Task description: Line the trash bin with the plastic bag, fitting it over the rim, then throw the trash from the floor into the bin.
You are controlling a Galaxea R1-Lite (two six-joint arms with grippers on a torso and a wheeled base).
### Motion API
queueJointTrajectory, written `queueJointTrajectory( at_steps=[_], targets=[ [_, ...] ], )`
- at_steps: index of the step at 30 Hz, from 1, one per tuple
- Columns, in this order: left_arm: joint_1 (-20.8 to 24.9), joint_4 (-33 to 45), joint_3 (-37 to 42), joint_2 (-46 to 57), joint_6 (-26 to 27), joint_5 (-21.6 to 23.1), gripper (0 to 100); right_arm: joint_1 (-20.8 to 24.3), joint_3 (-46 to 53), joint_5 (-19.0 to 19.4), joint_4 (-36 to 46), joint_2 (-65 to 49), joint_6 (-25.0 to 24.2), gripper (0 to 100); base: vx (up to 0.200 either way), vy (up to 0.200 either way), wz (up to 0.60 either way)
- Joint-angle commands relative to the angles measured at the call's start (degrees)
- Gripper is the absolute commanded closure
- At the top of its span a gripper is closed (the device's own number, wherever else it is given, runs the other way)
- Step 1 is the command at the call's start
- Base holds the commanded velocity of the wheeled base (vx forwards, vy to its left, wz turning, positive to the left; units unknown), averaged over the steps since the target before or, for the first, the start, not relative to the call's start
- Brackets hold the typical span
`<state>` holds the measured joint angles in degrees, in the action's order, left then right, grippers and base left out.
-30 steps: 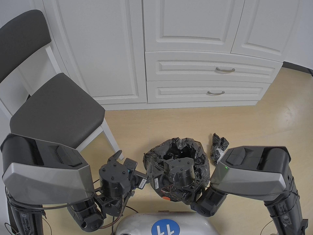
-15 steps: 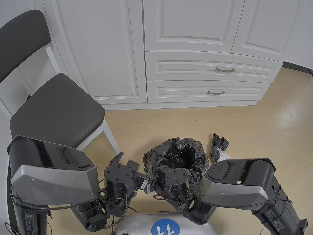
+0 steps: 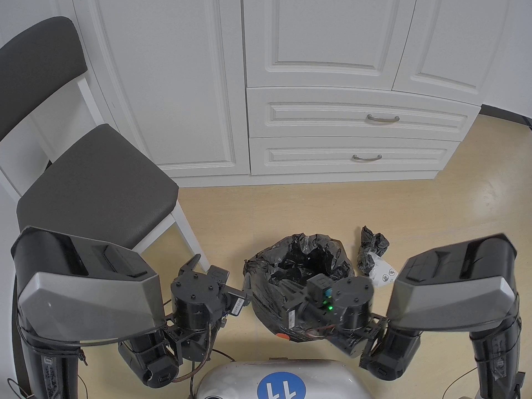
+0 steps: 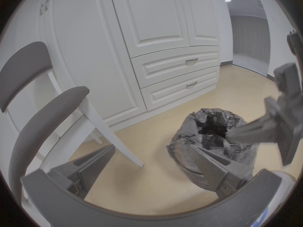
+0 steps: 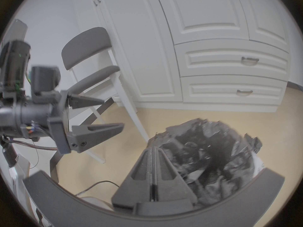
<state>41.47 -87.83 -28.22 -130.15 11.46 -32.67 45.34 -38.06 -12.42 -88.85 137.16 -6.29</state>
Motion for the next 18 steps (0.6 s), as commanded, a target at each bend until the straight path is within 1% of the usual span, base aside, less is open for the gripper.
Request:
queueJointTrajectory(
  at_steps=[1,3,4,6,8,9,14,18],
  targets=[
    [-4.03,-0.06,-4.03,-4.77,-0.21,-0.2,0,-7.28,5.8,0.29,-1.16,-6.29,1.46,100,0.0,0.0,0.0],
    [-5.17,-0.06,-6.32,-7.14,-0.47,0.15,0,-10.97,5.45,0.29,-1.16,-5.76,0.58,100,0.0,0.0,0.0],
    [-5.53,-0.06,-7.11,-8.11,-0.47,0.33,0,-11.94,5.19,0.38,-1.16,-5.5,0.23,100,0.0,0.0,0.0],
    [-5.7,-0.06,-8.43,-10.04,-0.82,0.77,0,-13.08,4.31,0.91,-1.16,-4.79,0.14,100,0.0,0.0,0.0],
    [-5.7,-0.06,-9.31,-11.01,-2.23,1.73,0,-13.17,4.31,1.52,-1.16,-4.44,0.14,100,0.0,0.0,0.0],
    [-5.7,-0.06,-9.84,-11.09,-3.02,2.35,0,-13.08,4.13,1.61,-1.16,-4.62,0.14,0,0.0,0.0,0.0],
    [-7.37,0.03,-11.77,-11.45,-5.31,4.81,0,-13.17,3.43,1.7,-1.16,-4.18,-0.04,0,0.0,0.0,0.0],
    [-8.43,0.03,-14.14,-12.76,-5.39,4.63,0,-13.08,3.17,1.52,-1.16,-3.74,-0.04,0,0.0,0.0,0.0]
  ],
)
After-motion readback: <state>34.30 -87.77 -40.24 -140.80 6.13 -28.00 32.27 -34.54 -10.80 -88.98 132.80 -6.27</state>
